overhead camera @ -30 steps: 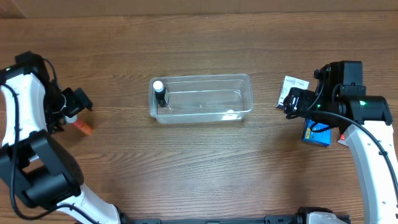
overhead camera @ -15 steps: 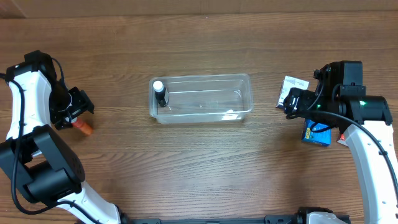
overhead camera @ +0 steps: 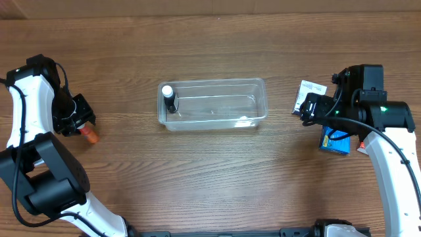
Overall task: Pack container
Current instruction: 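Place the orange tube in the container beside the bottle, release, then lower the right gripper onto the white box and grasp it, then carry the white box into the container's right end and release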
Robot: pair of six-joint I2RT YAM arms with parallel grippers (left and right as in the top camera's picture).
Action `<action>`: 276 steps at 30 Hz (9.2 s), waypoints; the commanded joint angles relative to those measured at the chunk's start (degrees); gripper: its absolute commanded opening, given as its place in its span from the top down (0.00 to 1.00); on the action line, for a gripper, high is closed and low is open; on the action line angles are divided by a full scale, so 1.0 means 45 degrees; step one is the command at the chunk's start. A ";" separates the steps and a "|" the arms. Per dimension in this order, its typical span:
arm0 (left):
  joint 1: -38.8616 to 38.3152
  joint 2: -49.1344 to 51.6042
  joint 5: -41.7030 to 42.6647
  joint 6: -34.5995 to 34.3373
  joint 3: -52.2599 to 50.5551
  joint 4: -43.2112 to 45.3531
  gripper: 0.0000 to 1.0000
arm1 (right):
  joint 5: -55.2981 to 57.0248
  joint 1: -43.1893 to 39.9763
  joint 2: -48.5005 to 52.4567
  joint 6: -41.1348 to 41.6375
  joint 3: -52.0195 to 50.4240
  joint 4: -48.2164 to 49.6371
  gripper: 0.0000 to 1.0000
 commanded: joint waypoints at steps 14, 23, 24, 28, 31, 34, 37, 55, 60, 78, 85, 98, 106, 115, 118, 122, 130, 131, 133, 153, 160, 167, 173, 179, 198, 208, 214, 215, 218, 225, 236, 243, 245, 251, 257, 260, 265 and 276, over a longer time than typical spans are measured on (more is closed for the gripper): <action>-0.0413 -0.0389 -0.0117 0.0146 0.0238 -0.0413 0.86 | 0.0117 -0.0039 -0.0019 0.0049 0.0325 -0.0005 0.00; -0.3410 -0.2657 0.0262 0.0058 0.3128 -0.1632 0.88 | 0.0117 -0.0039 -0.0019 0.0049 0.0325 -0.0010 0.00; -0.3789 -0.2769 0.0262 0.0058 0.3424 -0.1710 0.87 | 0.0117 -0.0039 -0.0019 0.0049 0.0325 -0.0010 0.00; -0.5960 -0.2929 0.0214 0.0039 0.4653 -0.1962 0.85 | 0.0117 -0.0039 -0.0019 0.0049 0.0325 -0.0010 0.00; -0.7339 -0.2866 0.0219 -0.0500 0.4692 -0.1991 0.85 | 0.0117 -0.0039 -0.0019 0.0049 0.0325 -0.0010 0.00; -0.8170 -0.2565 0.0219 -0.0850 0.4609 -0.2365 0.87 | 0.0117 -0.0039 -0.0019 0.0049 0.0325 -0.0010 0.00; -0.8602 -0.2370 0.0219 -0.1054 0.4318 -0.2492 0.88 | 0.0117 -0.0039 -0.0019 0.0049 0.0325 -0.0010 0.00; -0.8947 0.0427 0.0199 -0.1088 0.2050 -0.0845 0.87 | 0.0117 -0.0039 -0.0019 0.0049 0.0325 -0.0068 0.00; -0.8947 0.1302 0.0117 -0.1093 0.2050 -0.0792 0.86 | 0.0117 -0.0039 -0.0019 0.0049 0.0325 -0.0063 0.00; -0.8942 0.1307 0.0112 -0.0889 0.2584 -0.1574 0.39 | 0.0117 -0.0039 -0.0019 0.0049 0.0325 -0.0053 0.00; -0.8835 -0.0126 -0.0398 -0.0835 0.4153 -0.1855 0.00 | 0.0117 -0.0039 -0.0019 0.0049 0.0325 -0.0058 0.00; -0.7718 -0.3254 -0.1705 -0.0452 0.6188 -0.1724 0.00 | 0.0369 -0.0039 0.0209 0.1069 0.1991 -0.0277 0.00; -0.4872 -0.3628 -0.0534 -0.0884 0.6169 -0.1817 0.00 | 0.1355 -0.0121 0.3740 0.1059 0.5853 -0.1156 0.00; -0.4235 -0.3609 -0.0418 -0.0510 0.6013 -0.2239 0.00 | 0.1865 -0.0350 0.7893 0.1069 0.6183 -0.0073 0.00; -0.4245 -0.3609 -0.0403 -0.0515 0.6013 -0.2234 0.00 | 0.2365 -0.0350 0.8709 0.1064 0.6183 0.0087 0.00; -0.4245 -0.3604 -0.0403 -0.0515 0.6013 -0.2239 0.00 | 0.2555 -0.0350 0.9792 0.1064 0.6159 0.0024 0.00; -0.4245 -0.3604 -0.0403 -0.0525 0.6013 -0.2234 0.00 | 0.2497 -0.0350 1.0423 0.1049 0.5741 -0.0005 0.00; -0.4245 -0.3604 -0.0403 -0.0525 0.6013 -0.2234 0.00 | 0.2487 -0.0350 1.0506 0.1049 0.5722 -0.0039 0.00; -0.4245 -0.3604 -0.0403 -0.0520 0.6013 -0.2239 0.00 | 0.2438 -0.0350 1.0686 0.1044 0.5702 -0.0049 0.00; -0.4245 -0.3604 -0.0408 -0.0515 0.6013 -0.2283 0.00 | 0.1962 -0.0350 1.0744 0.1015 0.5702 0.0141 0.18; -0.4245 -0.3604 -0.0408 -0.0515 0.6013 -0.2283 0.00 | 0.1962 -0.0335 1.0647 0.1015 0.6246 -0.0432 0.18; -0.4245 -0.3604 -0.0403 -0.0520 0.6013 -0.2283 0.00 | 0.1880 -0.0321 0.9374 0.1010 0.7786 -0.1914 0.16; -0.4245 -0.3604 -0.0408 -0.0520 0.6013 -0.2283 0.00 | 0.1253 -0.0087 0.6800 0.0617 0.8495 -0.2769 0.15; -0.4245 -0.3604 -0.0408 -0.0520 0.6013 -0.2283 0.00 | 0.1559 -0.0121 0.5712 0.0622 0.8495 -0.2705 0.01; -0.4245 -0.3604 -0.0408 -0.0520 0.6013 -0.2283 0.00 | 0.2399 -0.0121 0.7349 0.1064 0.3832 0.1166 0.00; -0.4245 -0.3604 -0.0408 -0.0520 0.6013 -0.2278 0.00 | 0.2448 -0.0121 0.9005 0.1059 0.3716 0.1316 0.00; -0.4245 -0.3604 -0.0403 -0.0520 0.6013 -0.2278 0.00 | 0.2433 -0.0121 0.9680 0.1059 0.3716 0.1554 0.00; -0.4245 -0.3604 -0.0403 -0.0520 0.6013 -0.2278 0.00 | 0.2404 -0.0121 0.9709 0.1054 0.3716 0.1622 0.00; -0.4245 -0.3604 -0.0403 -0.0520 0.6013 -0.2278 0.00 | 0.2399 -0.0121 0.9709 0.1044 0.3716 0.1734 0.00; -0.4245 -0.3604 -0.0403 -0.0520 0.6013 -0.2278 0.00 | 0.1957 -0.0117 0.9709 0.1005 0.3716 0.1783 0.25; -0.4245 -0.3604 -0.0408 -0.0515 0.6013 -0.2278 0.00 | 0.1540 0.0029 0.8884 0.1001 0.4551 0.0583 0.32; -0.4245 -0.3604 -0.0408 -0.0515 0.6013 -0.2273 0.00 | 0.1535 0.0777 0.5935 0.0957 0.5037 -0.0549 0.30; -0.4245 -0.3604 -0.0413 -0.0515 0.6013 -0.2273 0.00 | 0.1535 0.1404 0.4687 0.0899 0.5037 -0.0831 0.30; -0.4245 -0.3604 -0.0413 -0.0515 0.6013 -0.2278 0.00 | 0.1540 0.4187 0.2880 0.0797 0.5027 -0.1190 0.30; -0.4245 -0.3604 -0.0413 -0.0510 0.6013 -0.2283 0.00 | 0.1540 0.6037 0.3594 0.1360 0.4522 -0.0491 0.28; -0.4245 -0.3604 -0.0413 -0.0505 0.6013 -0.2288 0.00 | 0.1545 0.6455 0.4362 0.1355 0.4483 -0.0180 0.27; -0.4245 -0.3604 -0.0418 -0.0500 0.6013 -0.2293 0.00 | 0.1545 0.6441 0.5736 0.1355 0.4488 0.0408 0.27; -0.4245 -0.3604 -0.0427 -0.0418 0.6013 -0.2288 0.00 | 0.1545 0.6416 0.6795 0.1345 0.4483 0.0763 0.26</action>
